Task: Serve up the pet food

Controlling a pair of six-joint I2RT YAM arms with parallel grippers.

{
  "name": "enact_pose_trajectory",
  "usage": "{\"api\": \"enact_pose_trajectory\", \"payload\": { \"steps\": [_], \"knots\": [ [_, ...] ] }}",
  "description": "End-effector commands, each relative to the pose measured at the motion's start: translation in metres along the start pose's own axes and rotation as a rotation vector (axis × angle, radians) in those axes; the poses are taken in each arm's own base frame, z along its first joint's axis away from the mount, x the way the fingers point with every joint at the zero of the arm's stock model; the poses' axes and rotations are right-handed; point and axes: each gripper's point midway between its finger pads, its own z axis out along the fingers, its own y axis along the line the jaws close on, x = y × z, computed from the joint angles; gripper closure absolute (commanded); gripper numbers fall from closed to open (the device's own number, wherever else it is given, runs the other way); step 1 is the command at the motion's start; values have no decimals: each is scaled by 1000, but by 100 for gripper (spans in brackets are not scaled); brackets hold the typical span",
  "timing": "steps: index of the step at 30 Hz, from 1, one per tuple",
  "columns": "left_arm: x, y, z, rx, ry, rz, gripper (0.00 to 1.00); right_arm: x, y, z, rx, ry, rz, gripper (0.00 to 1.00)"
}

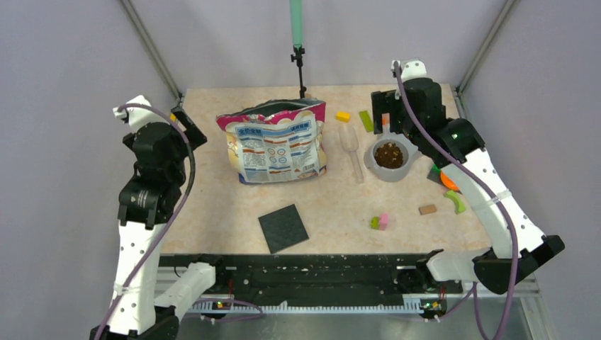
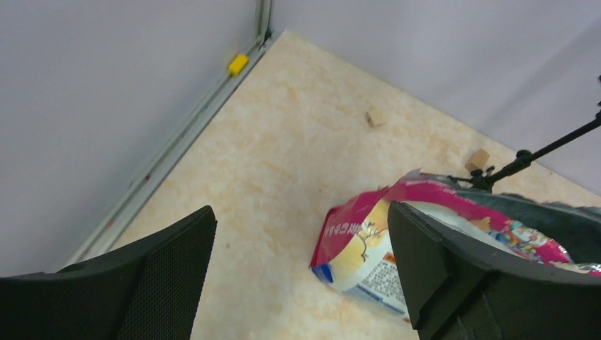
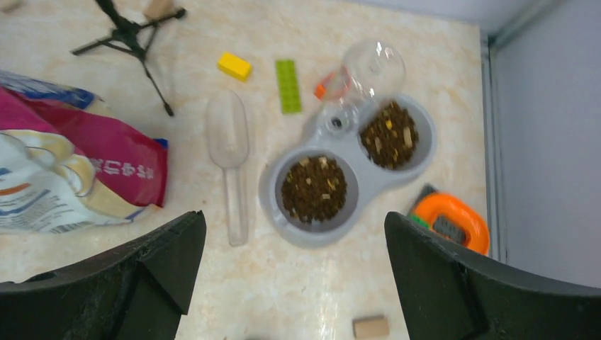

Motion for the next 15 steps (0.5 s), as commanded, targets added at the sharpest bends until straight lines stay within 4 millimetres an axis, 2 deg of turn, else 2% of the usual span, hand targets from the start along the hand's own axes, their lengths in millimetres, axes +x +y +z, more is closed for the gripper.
{"api": "enact_pose_trajectory", "payload": {
  "steps": [1,4,7,10,15],
  "knots": [
    [65,26,-4,-166,232,-68,6,34,-28,-3,216,89,163,1],
    [100,44,-9,-298,366,-68,5,50,-22,5,229,122,226,1],
    [122,54,-16,-369,436,-80,4,62,-20,11,250,159,247,1],
    [128,56,-19,-374,446,-100,4,66,-20,15,262,174,248,1],
    [126,52,-19,-328,400,-140,4,63,-19,16,259,154,255,1]
  ]
}}
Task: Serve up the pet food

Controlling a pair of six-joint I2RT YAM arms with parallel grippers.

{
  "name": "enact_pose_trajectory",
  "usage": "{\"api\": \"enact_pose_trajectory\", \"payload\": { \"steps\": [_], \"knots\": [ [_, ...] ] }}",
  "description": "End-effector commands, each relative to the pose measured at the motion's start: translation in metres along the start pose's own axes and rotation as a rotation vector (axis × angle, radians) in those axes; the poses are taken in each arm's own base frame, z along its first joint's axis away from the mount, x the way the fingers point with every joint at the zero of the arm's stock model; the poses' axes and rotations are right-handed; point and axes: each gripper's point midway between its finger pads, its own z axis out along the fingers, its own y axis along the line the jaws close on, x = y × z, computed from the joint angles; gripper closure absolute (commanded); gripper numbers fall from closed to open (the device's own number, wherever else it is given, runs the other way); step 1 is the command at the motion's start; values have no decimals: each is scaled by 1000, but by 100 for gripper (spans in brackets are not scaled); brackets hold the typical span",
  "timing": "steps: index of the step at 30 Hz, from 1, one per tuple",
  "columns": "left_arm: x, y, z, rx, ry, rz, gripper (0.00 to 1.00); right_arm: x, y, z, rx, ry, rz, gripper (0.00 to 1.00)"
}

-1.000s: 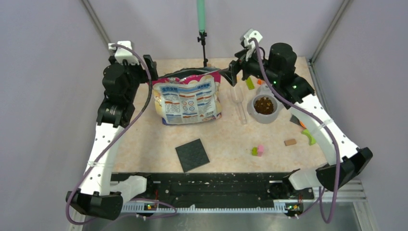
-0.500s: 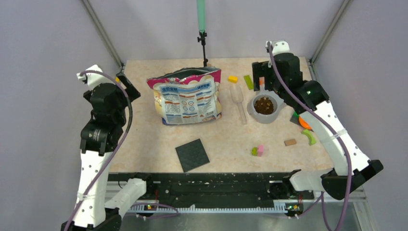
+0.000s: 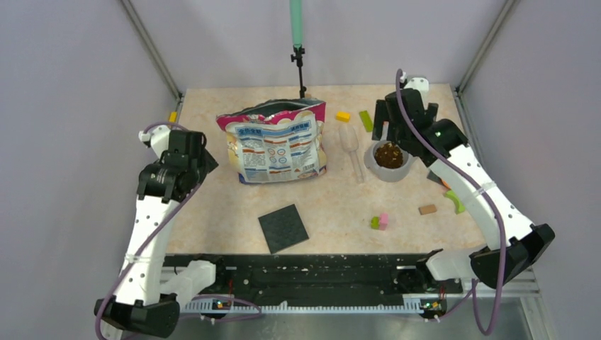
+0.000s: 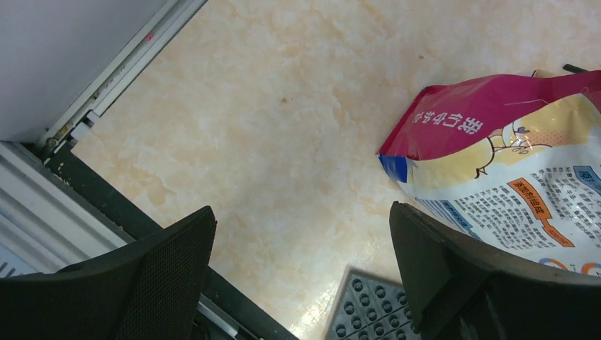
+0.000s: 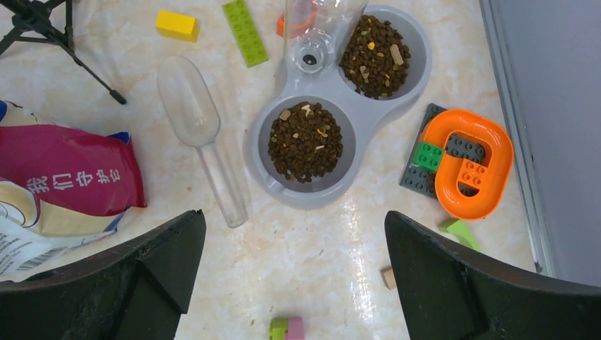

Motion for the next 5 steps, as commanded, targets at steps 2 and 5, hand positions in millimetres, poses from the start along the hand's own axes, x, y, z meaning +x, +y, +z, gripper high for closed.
{"api": "enact_pose_trajectory", "payload": {
  "steps": [2,5],
  "knots": [
    [-10,3,-10,39,-70,-105,4,-8,-2,-3,8,-48,62,1],
    [-14,2,-11,43,-82,-122,4,-3,1,-1,-14,-51,64,1]
  ]
}}
